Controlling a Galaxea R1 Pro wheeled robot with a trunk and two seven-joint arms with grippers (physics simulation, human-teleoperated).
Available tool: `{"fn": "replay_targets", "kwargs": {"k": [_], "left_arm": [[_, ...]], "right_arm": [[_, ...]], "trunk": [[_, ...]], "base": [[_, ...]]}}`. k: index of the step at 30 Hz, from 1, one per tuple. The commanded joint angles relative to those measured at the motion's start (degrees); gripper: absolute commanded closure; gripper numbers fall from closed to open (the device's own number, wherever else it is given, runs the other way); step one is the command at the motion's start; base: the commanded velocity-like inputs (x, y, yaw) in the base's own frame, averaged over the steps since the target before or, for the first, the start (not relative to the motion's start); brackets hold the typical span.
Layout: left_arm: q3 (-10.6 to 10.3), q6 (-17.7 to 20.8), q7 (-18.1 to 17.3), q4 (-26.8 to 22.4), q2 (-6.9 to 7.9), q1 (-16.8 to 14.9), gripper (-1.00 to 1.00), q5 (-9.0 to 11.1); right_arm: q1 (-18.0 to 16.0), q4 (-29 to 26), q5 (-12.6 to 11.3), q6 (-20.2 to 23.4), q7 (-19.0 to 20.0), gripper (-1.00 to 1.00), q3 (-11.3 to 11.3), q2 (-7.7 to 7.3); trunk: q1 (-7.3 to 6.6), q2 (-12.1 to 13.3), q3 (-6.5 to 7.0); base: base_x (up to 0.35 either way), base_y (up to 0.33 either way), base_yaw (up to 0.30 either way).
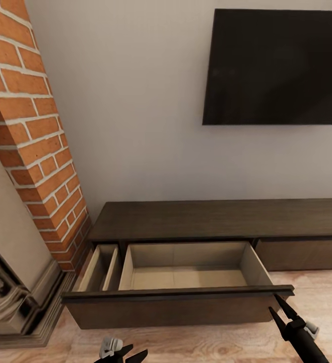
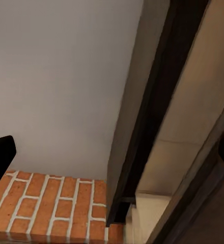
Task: Place each of the two pumpkins and all three candles from the living room inside a cabinet in the living room (use any cabinet), then make sure every cabinet is closed, and position the cauldron so it is next to a table in the living room.
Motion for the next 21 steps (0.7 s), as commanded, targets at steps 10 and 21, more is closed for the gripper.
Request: {"fn": "replay_targets", "kwargs": {"k": [10, 21], "left_arm": [[-0.15, 0.25, 0.16, 0.46, -0.26, -0.09, -1.00, 0.66], [-0.15, 0.21, 0.10, 2.88, -1.61, -0.09, -1.00, 0.58]], "right_arm": [[4.59, -0.01, 4.40, -0.77, 17.97, -1.00, 0.35, -2.24], [5.83, 3.83, 7.75, -9.50, 12.93, -1.00, 2.22, -2.33]], "trunk": [[-2.21, 4.00, 1.75], [-4.63, 8.41, 3.72]], "base": [[0.000, 0.000, 0.000], [0.000, 0.000, 0.000]]}}
